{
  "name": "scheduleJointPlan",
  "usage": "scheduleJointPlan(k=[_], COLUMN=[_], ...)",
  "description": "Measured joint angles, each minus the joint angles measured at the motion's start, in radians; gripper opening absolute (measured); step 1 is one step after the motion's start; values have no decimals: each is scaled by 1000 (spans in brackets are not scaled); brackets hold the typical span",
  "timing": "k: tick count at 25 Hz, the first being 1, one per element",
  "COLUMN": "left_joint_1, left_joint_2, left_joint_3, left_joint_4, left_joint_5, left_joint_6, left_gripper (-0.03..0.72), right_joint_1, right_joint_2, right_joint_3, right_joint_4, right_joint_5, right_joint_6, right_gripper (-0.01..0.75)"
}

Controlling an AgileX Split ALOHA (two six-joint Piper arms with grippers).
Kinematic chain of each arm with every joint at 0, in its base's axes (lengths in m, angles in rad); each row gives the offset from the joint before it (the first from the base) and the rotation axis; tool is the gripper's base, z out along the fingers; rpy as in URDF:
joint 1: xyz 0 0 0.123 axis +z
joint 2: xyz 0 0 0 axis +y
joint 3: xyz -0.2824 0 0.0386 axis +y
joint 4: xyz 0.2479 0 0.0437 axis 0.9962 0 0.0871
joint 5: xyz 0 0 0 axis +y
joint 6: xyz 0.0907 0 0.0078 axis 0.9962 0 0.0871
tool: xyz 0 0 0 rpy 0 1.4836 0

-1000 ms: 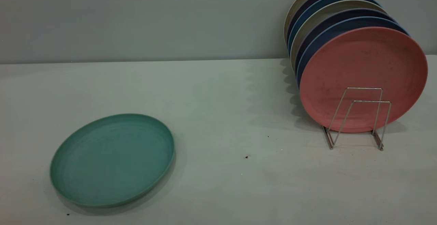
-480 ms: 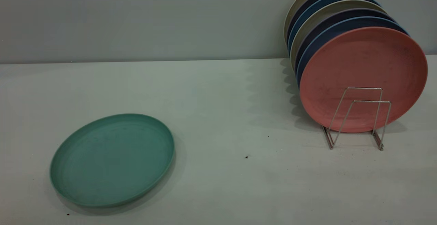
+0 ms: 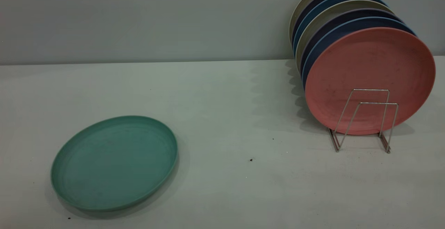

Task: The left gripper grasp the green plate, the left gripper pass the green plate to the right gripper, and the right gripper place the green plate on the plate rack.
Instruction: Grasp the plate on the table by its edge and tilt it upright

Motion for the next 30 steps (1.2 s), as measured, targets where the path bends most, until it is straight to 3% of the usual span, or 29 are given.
scheduleJointPlan(k=[7, 15, 21, 24, 30], left_joint_1=[0, 0, 0, 0, 7], left_joint_2=[377, 903, 1169, 1280, 1506], left_joint_3=[-97, -297, -384, -416, -443], left_joint_4=[-22, -137, -195, -206, -211], left_joint_5=[-221, -297, -393, -417, -476], left_joint_6=[0, 160, 177, 177, 177], left_gripper=[591, 591, 591, 591, 591], right_joint_1=[0, 0, 13, 79, 291], right_joint_2=[271, 717, 975, 1104, 1337], right_joint_3=[-107, -258, -262, -262, -279], right_joint_4=[35, 65, 278, 427, 714], right_joint_5=[-136, -298, -456, -529, -670], right_joint_6=[-8, -95, -300, -437, -656], right_gripper=[418, 507, 511, 511, 511])
